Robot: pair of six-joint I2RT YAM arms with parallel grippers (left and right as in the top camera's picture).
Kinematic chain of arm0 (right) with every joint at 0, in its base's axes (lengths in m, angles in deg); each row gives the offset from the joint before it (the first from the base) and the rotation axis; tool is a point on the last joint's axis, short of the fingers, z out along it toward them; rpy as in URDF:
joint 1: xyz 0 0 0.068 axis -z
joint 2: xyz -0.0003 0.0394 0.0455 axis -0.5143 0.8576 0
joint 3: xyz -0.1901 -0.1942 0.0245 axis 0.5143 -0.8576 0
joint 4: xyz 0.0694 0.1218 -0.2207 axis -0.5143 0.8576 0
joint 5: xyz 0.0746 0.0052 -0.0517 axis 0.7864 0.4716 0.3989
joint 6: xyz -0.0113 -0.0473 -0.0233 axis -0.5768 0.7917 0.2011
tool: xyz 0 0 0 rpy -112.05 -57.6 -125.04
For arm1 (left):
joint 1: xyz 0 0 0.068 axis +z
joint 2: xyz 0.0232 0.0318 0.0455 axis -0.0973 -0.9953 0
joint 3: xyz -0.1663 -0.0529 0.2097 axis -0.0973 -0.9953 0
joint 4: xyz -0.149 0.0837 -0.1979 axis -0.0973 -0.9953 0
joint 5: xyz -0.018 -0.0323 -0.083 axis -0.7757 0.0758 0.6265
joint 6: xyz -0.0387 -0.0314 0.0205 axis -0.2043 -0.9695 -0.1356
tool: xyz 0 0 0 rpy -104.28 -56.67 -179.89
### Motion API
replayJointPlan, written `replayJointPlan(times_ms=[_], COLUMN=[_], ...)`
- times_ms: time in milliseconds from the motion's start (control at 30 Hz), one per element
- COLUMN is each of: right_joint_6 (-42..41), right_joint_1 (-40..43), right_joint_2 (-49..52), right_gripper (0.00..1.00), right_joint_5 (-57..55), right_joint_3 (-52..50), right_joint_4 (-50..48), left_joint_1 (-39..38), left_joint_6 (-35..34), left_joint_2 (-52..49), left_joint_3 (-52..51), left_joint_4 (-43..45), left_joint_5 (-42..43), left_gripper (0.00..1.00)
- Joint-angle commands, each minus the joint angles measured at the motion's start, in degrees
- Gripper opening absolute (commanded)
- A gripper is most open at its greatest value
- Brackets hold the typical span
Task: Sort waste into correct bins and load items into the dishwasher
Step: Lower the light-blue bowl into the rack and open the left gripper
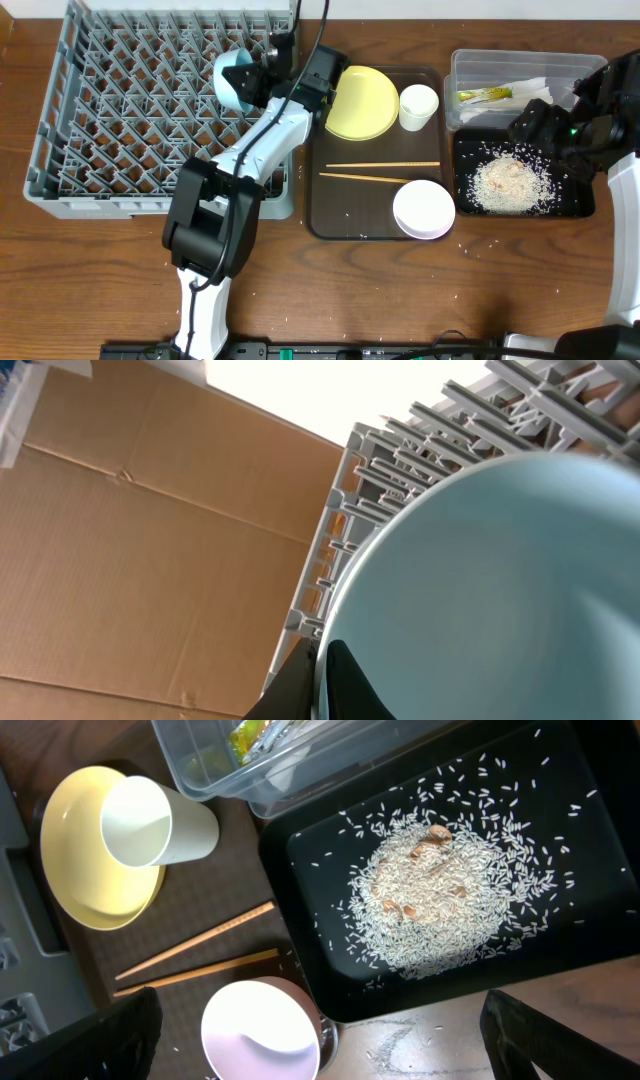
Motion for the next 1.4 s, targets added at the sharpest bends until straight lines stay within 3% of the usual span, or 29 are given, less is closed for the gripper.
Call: replayJointPlan(times_ms=[0,333,433,567,733,1000,1233,1367], right_joint_6=[0.0,0.0,0.0,0.0,0.0,0.0,0.0,0.0], right_joint_1=[-0.1,-0.1,-0.1,-0.1,0.0,0.0,0.0,0.0], right_joint_2=[-0.4,-0.4,-0.4,-0.4,-0.4,-0.4,-0.4,-0.4], right_gripper=[0.99,0.99,0.99,0.99,0.99,0.99,0.99,0.99], right_joint_5=[0.3,0.3,0.3,0.3,0.3,0.3,0.3,0.3], right_joint_3=[0.7,0.7,0.7,0.7,0.7,0.7,0.7,0.7], right_joint_4=[0.0,0.0,0.0,0.0,0.0,0.0,0.0,0.0], left_joint_1=[-1.0,-5.6,-7.6,-7.9,-5.7,-2.2,-2.1,-2.1], left_joint_6=[0.2,0.2,-0.5,-7.3,-11.8,-11.8,-11.8,-14.5], left_joint_2=[-0.5,-0.5,-0.3,1.0,5.8,23.4,36.2,40.0], left_joint_3=[-1.6,-1.6,-1.6,-1.6,-1.5,-1.5,-1.5,-1.5], left_joint_4=[-0.2,-2.3,-6.2,-12.4,-17.6,-22.1,-27.0,-31.1], left_joint_5=[0.2,9.5,14.9,23.7,37.6,60.9,69.5,69.7], left_gripper=[0.07,0.14,0.25,0.46,0.57,0.57,0.57,0.56])
